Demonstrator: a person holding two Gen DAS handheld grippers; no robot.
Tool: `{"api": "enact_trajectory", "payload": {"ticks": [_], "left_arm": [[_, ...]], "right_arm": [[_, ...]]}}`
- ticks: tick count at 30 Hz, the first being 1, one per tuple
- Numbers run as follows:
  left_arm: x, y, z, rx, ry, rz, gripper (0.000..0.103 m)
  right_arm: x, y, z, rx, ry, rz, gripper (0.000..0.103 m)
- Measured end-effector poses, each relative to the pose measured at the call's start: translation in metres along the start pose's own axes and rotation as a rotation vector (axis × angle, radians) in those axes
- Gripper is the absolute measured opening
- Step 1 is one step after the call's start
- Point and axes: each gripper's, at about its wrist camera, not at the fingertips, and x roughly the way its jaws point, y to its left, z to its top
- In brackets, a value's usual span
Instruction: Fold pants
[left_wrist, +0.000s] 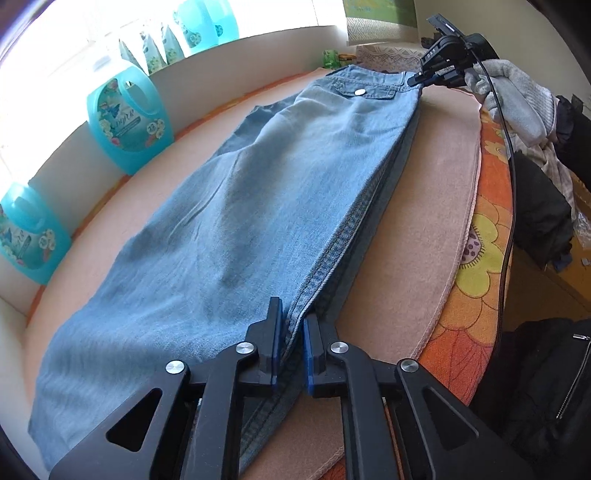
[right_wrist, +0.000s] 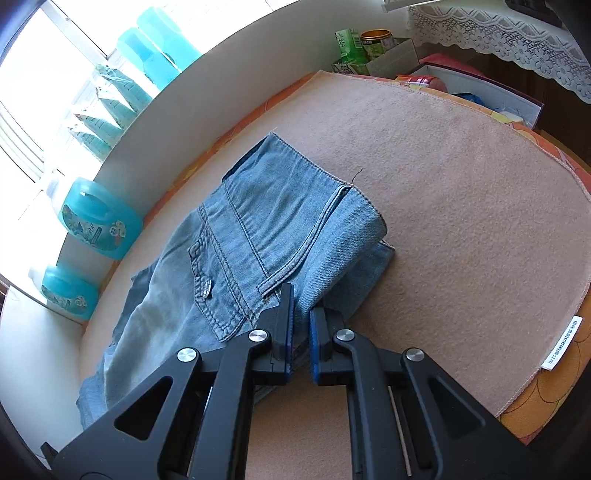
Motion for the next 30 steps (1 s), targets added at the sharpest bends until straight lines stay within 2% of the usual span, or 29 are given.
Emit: {"api": "enact_trajectory", "payload": {"ticks": [2,4,6,11,18,23,30], "left_arm": [[-0.002,0.002,-0.002,-0.036,-0.006,-0.011,0.015],[-0.008,0.004,-0.005,-0.067,-0.008,-0.034,0.032],[-0.019,0.006,-0.011,-0.107,-0.022,-0.024,0.042],[-0.055,0.031,-0.037,-0.278,-0.067,0.003,0.043],[-0.106,0.081,-0.092,-0.514,-0.127,0.202,0.043],[-0.132,0.123,-0.141,-0.667,-0.102,0.391,0.043],[-0.132,0.173,-0.196,-0.802,-0.035,0.515,0.043]], "right_arm": [[0.0,-0.001,-0.003,-0.017,0.003,-0.024,0.008],[-0.001,-0.002,-0.005,-0.031,0.017,-0.057,0.009],[-0.007,-0.003,-0.008,-0.041,0.018,-0.103,0.024],[-0.037,0.004,-0.013,-0.096,-0.054,-0.118,0.026],[-0.057,0.054,-0.022,-0.219,-0.117,-0.064,0.027],[-0.053,0.103,-0.033,-0.341,-0.107,0.01,0.027],[-0.027,0.171,-0.035,-0.527,-0.057,0.111,0.027]]}}
